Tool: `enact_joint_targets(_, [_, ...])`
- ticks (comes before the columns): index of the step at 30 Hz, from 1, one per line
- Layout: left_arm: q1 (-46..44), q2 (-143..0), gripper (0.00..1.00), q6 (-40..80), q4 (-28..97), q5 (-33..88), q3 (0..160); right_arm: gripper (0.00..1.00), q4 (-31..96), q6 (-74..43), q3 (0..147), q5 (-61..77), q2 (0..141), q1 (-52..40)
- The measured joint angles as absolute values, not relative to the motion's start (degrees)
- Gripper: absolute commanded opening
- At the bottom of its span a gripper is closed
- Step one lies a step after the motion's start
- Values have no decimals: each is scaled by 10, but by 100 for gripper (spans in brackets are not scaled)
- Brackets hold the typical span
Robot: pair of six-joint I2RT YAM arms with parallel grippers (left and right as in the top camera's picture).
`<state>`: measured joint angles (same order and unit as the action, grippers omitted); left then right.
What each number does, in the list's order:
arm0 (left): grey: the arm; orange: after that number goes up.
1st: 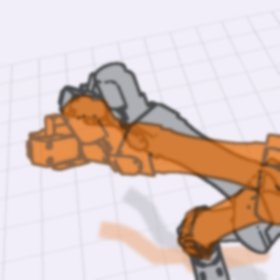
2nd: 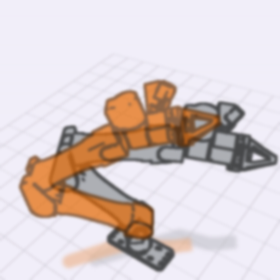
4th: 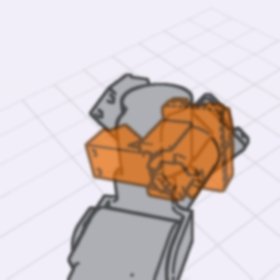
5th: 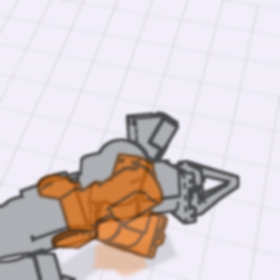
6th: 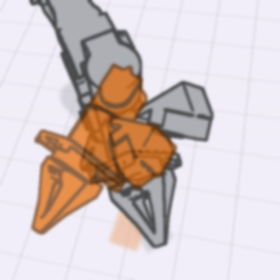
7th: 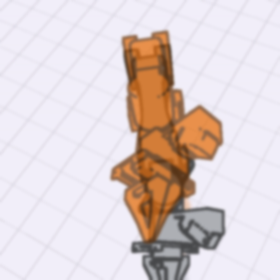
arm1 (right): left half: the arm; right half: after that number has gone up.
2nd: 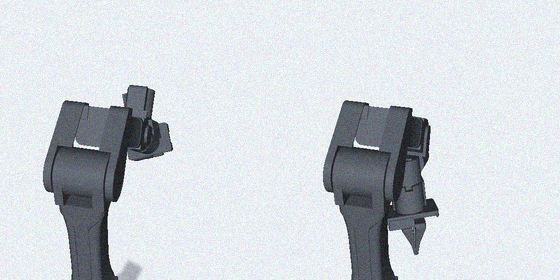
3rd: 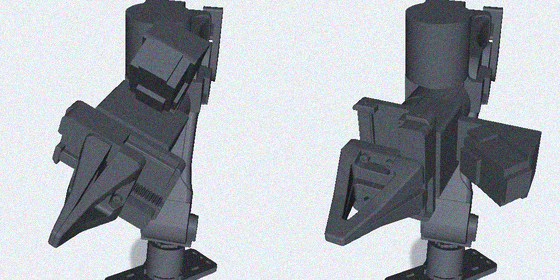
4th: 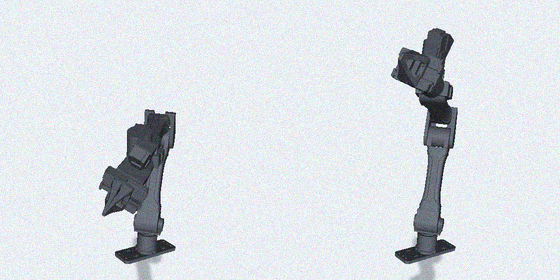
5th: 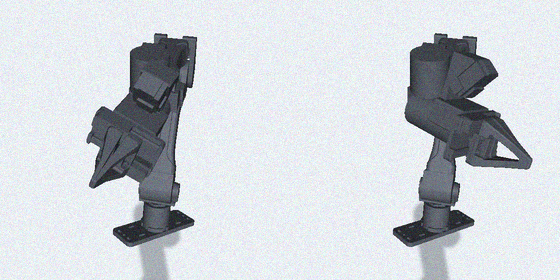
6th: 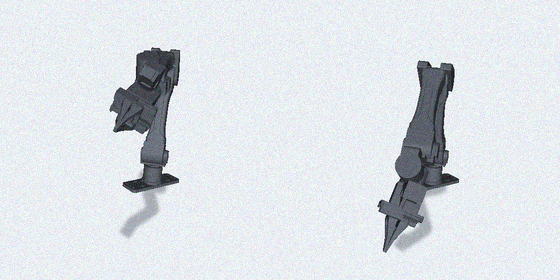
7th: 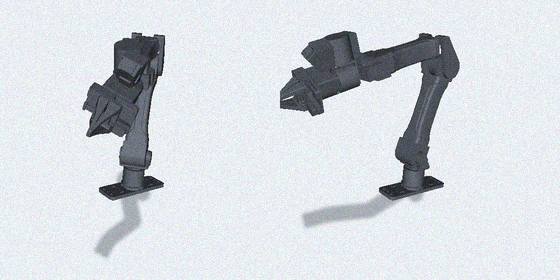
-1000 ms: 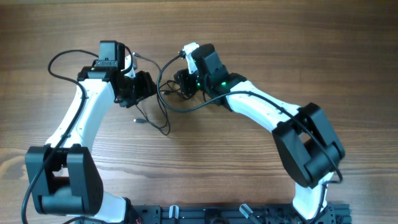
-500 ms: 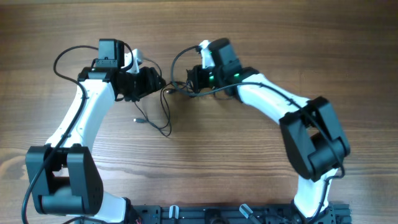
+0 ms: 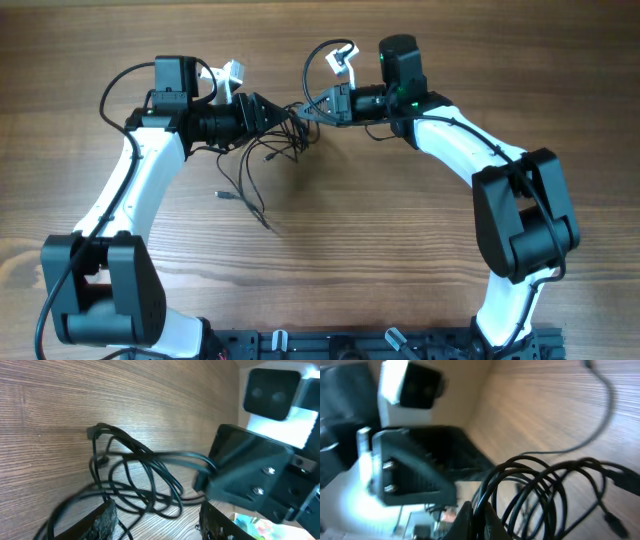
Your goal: Untangle cables
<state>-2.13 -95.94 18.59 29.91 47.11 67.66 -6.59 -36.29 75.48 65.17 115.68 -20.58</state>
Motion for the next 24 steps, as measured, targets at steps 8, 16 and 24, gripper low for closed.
enact_joint_targets(8, [-102,-964,39,218,282,382,677,4,126,-357,757,382,1157,-206])
enact_joint_targets(16, [-194,-1035,40,185,242,295,677,4,149,-358,757,303,1157,-206])
enact_joint_targets(24, [-203,-1054,47,75,238,283,677,4,152,-360,757,295,1157,-206])
